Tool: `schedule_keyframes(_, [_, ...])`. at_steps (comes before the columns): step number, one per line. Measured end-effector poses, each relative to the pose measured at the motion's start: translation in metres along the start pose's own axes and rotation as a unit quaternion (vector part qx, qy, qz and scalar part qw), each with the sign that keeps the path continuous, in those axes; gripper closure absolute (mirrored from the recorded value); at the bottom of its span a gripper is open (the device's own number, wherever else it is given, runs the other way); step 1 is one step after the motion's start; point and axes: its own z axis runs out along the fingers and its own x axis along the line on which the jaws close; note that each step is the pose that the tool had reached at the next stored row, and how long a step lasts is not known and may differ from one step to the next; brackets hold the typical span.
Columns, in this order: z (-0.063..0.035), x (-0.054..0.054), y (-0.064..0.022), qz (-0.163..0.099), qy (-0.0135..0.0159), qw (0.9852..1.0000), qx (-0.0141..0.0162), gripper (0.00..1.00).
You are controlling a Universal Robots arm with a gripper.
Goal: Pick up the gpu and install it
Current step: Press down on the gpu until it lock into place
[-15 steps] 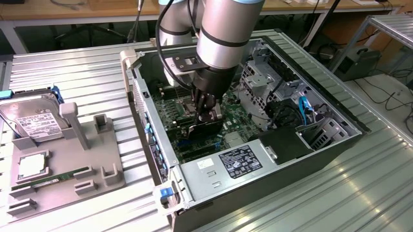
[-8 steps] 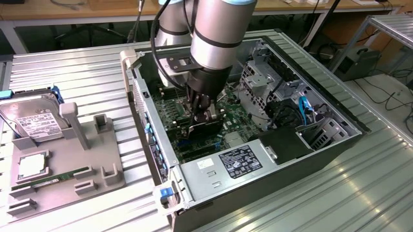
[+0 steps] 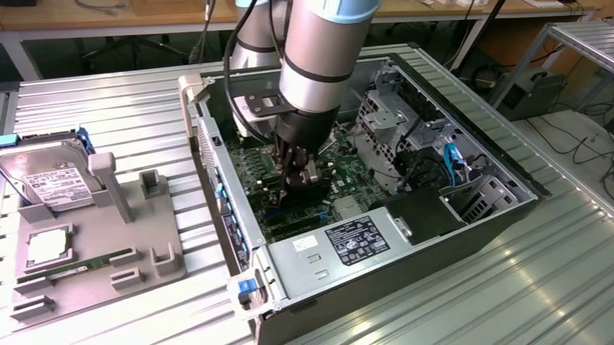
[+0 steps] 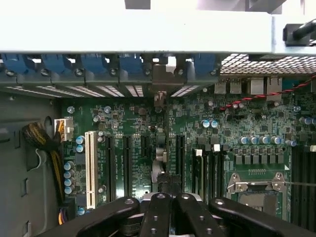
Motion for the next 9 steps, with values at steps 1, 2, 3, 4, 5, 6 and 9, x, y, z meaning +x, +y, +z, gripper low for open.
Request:
schedule_keyframes(1, [0.0002, 0.000, 0.0000, 0.000, 0.0000, 1.0000, 0.0000, 0.89])
schedule_keyframes(2, [-0.0012, 0.000, 0.0001, 0.000, -0.0007, 1.0000, 0.0001, 0.89])
schedule_keyframes(3, [-0.0049, 0.000, 0.0003, 0.000, -0.0012, 1.0000, 0.0002, 0.89])
schedule_keyframes(4, [-0.0098, -0.001, 0.0005, 0.000, -0.0007, 1.0000, -0.0004, 0.89])
schedule_keyframes(5, [-0.0149, -0.001, 0.0006, 0.000, -0.0001, 1.0000, -0.0010, 0.89])
schedule_keyframes(6, [-0.0194, -0.001, 0.0007, 0.000, -0.0003, 1.0000, -0.0012, 0.89])
schedule_keyframes(9, [-0.0227, -0.001, 0.0008, 0.000, -0.0003, 1.0000, -0.0014, 0.89])
